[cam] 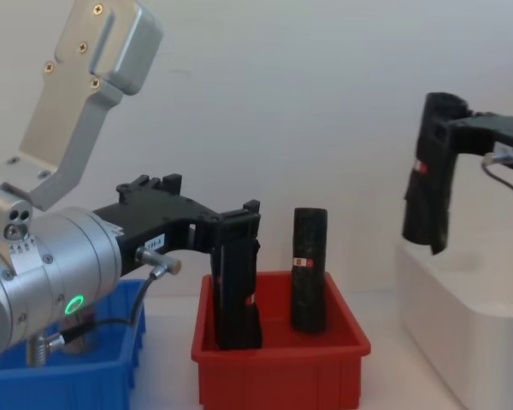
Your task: Pick the cotton swabs from the blue box and place them into the white box.
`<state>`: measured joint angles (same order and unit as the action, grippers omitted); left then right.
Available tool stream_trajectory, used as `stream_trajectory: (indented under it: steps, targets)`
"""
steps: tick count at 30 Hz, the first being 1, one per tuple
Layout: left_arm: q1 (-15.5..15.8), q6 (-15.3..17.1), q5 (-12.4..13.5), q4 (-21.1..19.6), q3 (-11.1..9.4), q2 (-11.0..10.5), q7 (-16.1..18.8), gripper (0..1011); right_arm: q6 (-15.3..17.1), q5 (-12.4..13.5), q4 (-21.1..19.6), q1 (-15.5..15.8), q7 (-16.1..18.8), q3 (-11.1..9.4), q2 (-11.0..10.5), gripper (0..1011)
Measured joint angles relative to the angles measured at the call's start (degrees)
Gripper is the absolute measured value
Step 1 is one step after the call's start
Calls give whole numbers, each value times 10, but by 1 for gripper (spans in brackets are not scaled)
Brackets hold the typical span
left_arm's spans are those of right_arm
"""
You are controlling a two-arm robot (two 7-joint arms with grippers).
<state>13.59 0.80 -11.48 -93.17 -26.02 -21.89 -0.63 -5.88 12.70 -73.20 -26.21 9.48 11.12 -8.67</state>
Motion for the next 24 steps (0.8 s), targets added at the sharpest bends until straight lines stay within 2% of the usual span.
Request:
stream_trajectory:
  steps: [6,11,15,24]
  targets:
    - [0,0,0,0,0,0,0,1004,30,0,-44,26,-30,-16,-19,341]
    - [0,0,0,0,0,0,0,1004,46,3,-61,40,-42,-25,-30,341]
    - [0,0,0,0,0,0,0,1004,55,6,-68,49,-46,-32,-37,435]
    - [0,0,0,0,0,0,0,1004,61,11,-68,57,-41,-39,-45,740]
